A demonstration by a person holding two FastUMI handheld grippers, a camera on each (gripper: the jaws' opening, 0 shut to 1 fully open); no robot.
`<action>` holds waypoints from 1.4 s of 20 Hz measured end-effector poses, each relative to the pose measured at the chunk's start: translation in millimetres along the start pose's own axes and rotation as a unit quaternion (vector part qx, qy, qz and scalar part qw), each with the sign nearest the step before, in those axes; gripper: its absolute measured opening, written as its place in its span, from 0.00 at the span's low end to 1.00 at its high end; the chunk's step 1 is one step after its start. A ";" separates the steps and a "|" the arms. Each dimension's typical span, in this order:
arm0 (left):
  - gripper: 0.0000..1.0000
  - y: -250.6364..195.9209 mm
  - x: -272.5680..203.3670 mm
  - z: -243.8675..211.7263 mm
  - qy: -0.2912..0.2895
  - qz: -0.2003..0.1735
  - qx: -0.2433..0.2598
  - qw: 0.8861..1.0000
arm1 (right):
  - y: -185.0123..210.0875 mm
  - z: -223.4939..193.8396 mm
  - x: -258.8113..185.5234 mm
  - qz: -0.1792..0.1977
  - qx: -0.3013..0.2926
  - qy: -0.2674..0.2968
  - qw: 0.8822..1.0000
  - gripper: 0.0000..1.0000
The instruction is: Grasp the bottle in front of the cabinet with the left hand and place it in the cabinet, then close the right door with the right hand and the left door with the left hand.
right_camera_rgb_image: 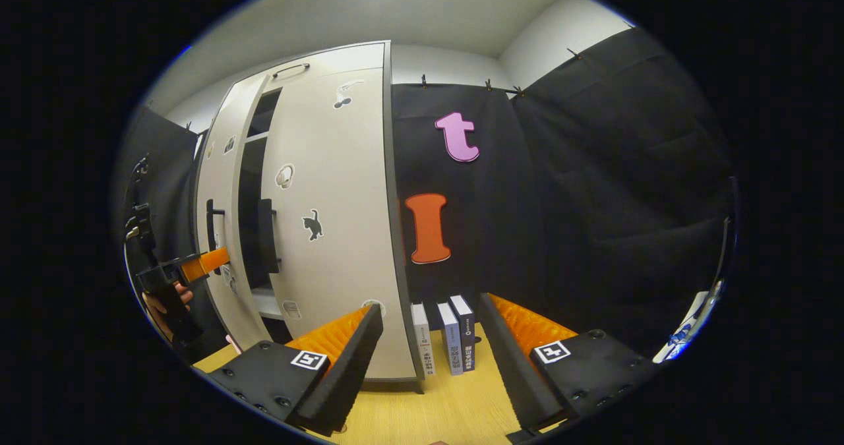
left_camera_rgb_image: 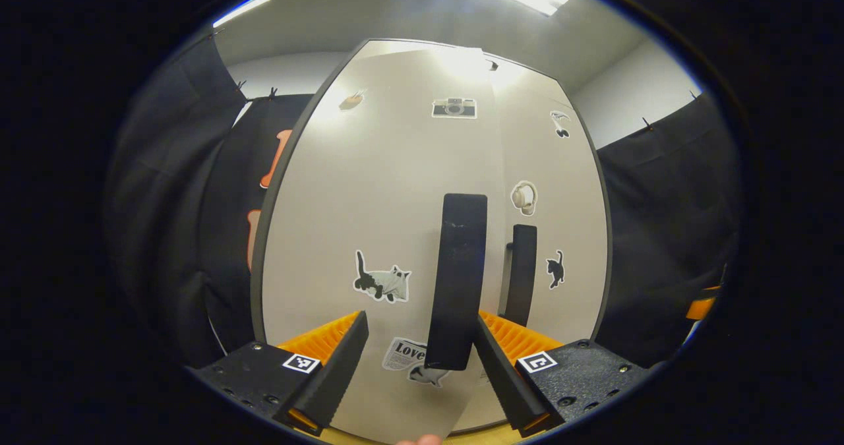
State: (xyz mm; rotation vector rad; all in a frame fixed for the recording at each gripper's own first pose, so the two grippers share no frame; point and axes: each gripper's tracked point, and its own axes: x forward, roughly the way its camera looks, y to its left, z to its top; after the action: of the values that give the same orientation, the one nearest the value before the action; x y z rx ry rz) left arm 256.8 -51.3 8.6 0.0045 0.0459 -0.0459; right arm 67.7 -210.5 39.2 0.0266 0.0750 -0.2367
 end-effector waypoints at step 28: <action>0.94 29.7 -101.0 31.5 -0.015 0.081 0.022 0.996 | 46.2 -7.3 -17.5 0.085 -0.018 0.007 0.996 0.98</action>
State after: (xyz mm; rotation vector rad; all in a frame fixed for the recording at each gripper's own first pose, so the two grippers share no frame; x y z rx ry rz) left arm 158.8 -17.2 44.9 0.0522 0.0148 0.1153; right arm 61.1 -161.2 34.1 -0.0020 0.0903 -0.0658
